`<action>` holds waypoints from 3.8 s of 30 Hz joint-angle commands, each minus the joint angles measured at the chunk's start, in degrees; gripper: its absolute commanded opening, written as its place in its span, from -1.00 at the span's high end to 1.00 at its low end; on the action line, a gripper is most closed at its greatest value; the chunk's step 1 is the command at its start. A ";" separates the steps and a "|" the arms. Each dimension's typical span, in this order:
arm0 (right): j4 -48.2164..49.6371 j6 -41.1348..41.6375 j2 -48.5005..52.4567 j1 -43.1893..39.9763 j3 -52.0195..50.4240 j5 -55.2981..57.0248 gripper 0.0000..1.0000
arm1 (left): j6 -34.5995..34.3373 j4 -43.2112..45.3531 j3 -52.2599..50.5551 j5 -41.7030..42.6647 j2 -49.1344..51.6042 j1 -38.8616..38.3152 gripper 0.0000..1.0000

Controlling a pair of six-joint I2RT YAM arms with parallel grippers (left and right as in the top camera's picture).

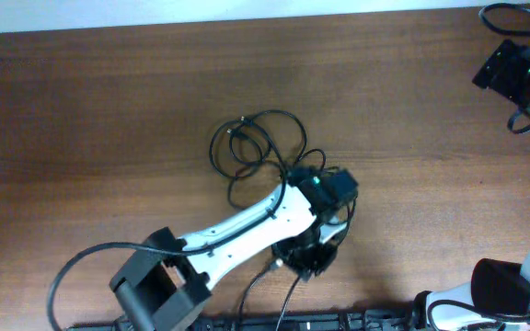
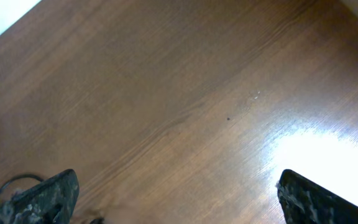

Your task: Untangle cables

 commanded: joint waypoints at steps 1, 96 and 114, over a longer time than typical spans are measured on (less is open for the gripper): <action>-0.09 0.46 -0.68 -0.07 -0.09 1.09 -1.00 | 0.26 -2.82 11.67 -7.69 -0.55 6.75 1.00; -0.09 0.46 -0.68 -0.07 -0.07 1.09 -1.00 | -41.38 4.11 76.24 -17.05 50.77 84.65 -0.49; -0.09 0.46 -0.68 -0.07 -0.07 1.09 -1.00 | 19.23 -19.96 88.21 -9.42 48.83 53.72 -0.98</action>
